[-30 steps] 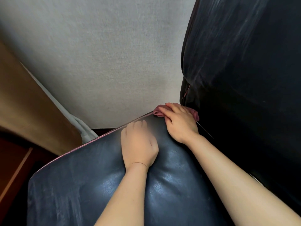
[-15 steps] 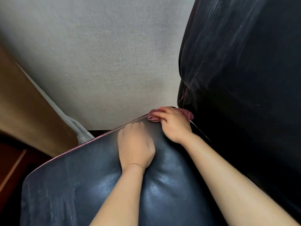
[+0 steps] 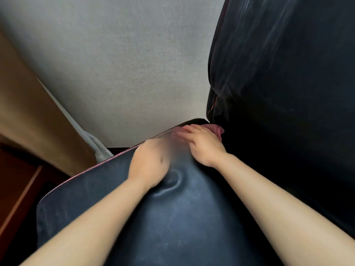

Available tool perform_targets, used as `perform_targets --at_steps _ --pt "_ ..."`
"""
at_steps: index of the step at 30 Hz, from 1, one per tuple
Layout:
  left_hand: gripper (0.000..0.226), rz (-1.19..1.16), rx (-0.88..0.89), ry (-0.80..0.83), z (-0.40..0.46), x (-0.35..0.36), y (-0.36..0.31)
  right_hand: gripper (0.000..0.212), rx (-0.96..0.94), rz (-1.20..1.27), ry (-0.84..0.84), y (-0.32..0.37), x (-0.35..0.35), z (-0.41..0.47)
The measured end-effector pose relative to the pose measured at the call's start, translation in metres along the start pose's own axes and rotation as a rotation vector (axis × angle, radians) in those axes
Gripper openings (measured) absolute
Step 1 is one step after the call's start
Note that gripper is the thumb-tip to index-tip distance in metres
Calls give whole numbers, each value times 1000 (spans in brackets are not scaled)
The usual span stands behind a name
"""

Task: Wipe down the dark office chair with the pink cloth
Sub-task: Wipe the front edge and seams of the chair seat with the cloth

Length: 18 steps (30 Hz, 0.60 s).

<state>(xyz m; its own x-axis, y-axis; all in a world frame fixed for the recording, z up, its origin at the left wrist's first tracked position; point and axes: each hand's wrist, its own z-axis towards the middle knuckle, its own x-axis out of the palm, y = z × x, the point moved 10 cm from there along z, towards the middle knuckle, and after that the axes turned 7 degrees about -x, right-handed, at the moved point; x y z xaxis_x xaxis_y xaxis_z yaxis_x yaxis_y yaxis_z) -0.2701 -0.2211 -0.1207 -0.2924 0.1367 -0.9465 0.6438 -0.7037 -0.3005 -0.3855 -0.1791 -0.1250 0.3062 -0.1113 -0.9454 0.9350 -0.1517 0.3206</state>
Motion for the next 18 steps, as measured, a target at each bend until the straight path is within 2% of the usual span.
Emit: perform_targets --at_steps 3,6,9,11,13,15,16,18 --pt "57 69 151 65 -20 -5 15 47 51 2 -15 -9 -1 29" --pt "48 0 130 21 -31 -11 25 49 115 -66 -32 7 6 40" --pt "43 -58 98 -29 -33 -16 27 51 -52 -114 35 49 23 34" --pt "41 -74 75 -60 -33 -17 30 52 -132 -146 54 48 22 35" --pt "41 -91 53 -63 -36 -18 35 51 -37 -172 25 25 14 45" --pt "45 -113 62 -4 -36 -17 35 48 91 -184 -23 16 9 48" --pt "49 -111 79 43 -38 -15 36 47 90 -186 -26 29 14 48" --pt "57 -78 142 108 -45 -15 40 47 -40 -168 -14 67 27 42"
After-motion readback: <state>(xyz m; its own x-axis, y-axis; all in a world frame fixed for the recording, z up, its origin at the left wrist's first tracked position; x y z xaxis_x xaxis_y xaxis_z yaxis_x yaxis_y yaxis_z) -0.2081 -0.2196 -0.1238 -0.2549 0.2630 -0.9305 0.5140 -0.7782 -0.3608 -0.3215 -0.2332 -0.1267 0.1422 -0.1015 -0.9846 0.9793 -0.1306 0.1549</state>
